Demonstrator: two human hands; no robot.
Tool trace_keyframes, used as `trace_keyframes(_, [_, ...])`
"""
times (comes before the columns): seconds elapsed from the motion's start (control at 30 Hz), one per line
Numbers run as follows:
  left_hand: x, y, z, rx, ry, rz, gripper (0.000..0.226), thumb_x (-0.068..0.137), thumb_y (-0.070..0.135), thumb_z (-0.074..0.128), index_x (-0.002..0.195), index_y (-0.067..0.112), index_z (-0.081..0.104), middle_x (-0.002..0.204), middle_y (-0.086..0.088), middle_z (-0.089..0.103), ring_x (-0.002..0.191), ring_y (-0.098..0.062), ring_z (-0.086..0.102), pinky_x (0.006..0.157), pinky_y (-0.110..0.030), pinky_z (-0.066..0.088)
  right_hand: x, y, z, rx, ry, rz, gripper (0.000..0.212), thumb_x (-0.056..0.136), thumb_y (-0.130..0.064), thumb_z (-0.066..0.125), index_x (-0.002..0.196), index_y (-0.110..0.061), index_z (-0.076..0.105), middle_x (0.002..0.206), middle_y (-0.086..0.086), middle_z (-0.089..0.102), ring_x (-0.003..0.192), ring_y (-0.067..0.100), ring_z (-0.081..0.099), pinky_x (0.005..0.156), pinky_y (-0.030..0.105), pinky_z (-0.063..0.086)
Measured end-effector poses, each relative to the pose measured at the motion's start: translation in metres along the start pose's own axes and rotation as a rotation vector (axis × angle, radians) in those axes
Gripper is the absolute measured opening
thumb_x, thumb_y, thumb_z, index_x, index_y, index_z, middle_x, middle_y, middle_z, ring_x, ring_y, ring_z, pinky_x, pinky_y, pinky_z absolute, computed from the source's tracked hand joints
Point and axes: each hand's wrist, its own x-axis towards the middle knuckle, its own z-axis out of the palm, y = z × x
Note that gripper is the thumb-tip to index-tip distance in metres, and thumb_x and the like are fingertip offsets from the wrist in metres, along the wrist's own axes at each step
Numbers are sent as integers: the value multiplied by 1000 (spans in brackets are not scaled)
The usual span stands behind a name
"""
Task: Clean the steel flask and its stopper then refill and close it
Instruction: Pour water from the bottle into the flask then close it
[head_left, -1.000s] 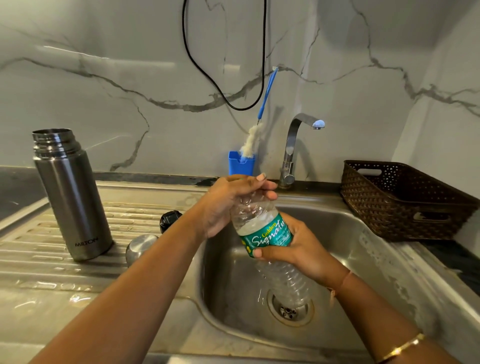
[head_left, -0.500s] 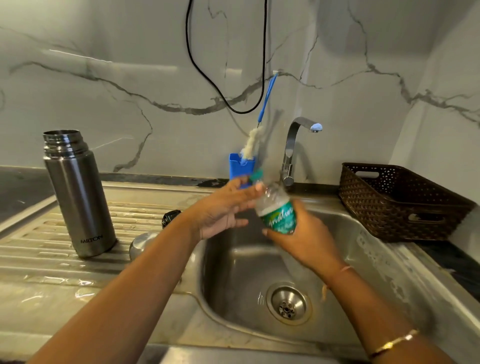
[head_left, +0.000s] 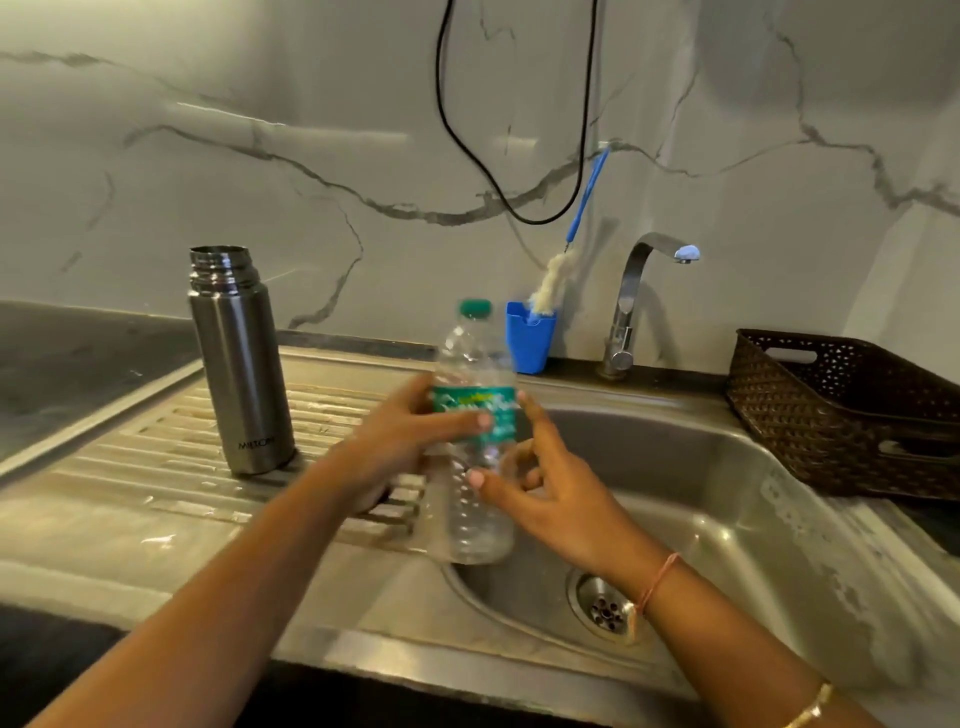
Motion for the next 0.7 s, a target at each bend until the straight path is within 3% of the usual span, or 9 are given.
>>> trace_keyframes(0.1, [-26, 17, -59, 123, 125, 157, 73, 45, 47, 87, 109, 29, 57, 96, 6, 72, 86, -12, 69, 66, -24, 54, 1, -8, 18, -62, -61, -16, 89, 65, -69, 55, 143, -42, 22, 100, -8, 61, 85, 8, 64, 80, 27, 55])
trace_keyframes(0.17, [-46, 23, -99, 198, 165, 224, 85, 34, 61, 86, 108, 30, 57, 94, 9, 73, 85, -8, 70, 66, -21, 54, 5, -7, 25, -162, -81, -43, 69, 76, -62, 57, 136, -32, 44, 99, -9, 62, 85, 6, 63, 80, 25, 54])
trace_keyframes(0.27, [-76, 23, -155, 267, 252, 242, 87, 35, 63, 87, 110, 29, 62, 101, 4, 73, 90, -12, 70, 71, -23, 57, 12, -6, 41, -294, -130, -94, 45, 85, -53, 58, 116, -22, 65, 96, -7, 64, 85, 7, 61, 80, 33, 53])
trace_keyframes(0.37, [-83, 13, -204, 320, 416, 242, 59, 59, 41, 86, 113, 33, 64, 106, 3, 71, 98, -21, 68, 87, -42, 52, 16, -14, 59, -418, -267, -119, 37, 89, -50, 54, 107, -21, 68, 99, -5, 65, 88, 9, 60, 80, 36, 52])
trace_keyframes(0.43, [-76, 3, -230, 313, 631, 242, 40, 66, 33, 79, 103, 35, 65, 99, 6, 71, 97, -23, 66, 90, -45, 50, 18, -22, 70, -611, -354, -167, 38, 91, -53, 47, 97, -20, 65, 93, -3, 63, 83, 13, 58, 75, 37, 51])
trace_keyframes(0.47, [-71, 0, -240, 297, 734, 237, 40, 64, 39, 79, 101, 33, 64, 100, 4, 71, 97, -24, 66, 90, -45, 51, 18, -25, 74, -715, -363, -195, 40, 92, -54, 45, 87, -18, 61, 88, -2, 60, 79, 15, 56, 70, 36, 49])
trace_keyframes(0.53, [-55, -6, -252, 281, 892, 230, 67, 55, 56, 82, 110, 23, 63, 109, -5, 69, 98, -25, 67, 89, -46, 53, 20, -28, 79, -855, -311, -208, 40, 93, -54, 40, 81, -19, 54, 82, -1, 53, 75, 17, 51, 63, 32, 42])
trace_keyframes(0.63, [-23, -12, -264, 345, 942, 230, 79, 64, 49, 81, 126, 10, 52, 121, -13, 64, 102, -23, 65, 88, -40, 53, 20, -27, 84, -917, -248, -80, 51, 92, -60, 37, 100, -15, 59, 99, 3, 59, 85, 19, 56, 70, 32, 45])
trace_keyframes(0.7, [2, -14, -267, 336, 918, 231, 74, 71, 43, 78, 128, 6, 47, 124, -15, 61, 107, -26, 63, 91, -42, 52, 21, -20, 87, -877, -329, 80, 67, 89, -65, 38, 130, -13, 46, 133, 8, 48, 117, 24, 50, 92, 35, 43])
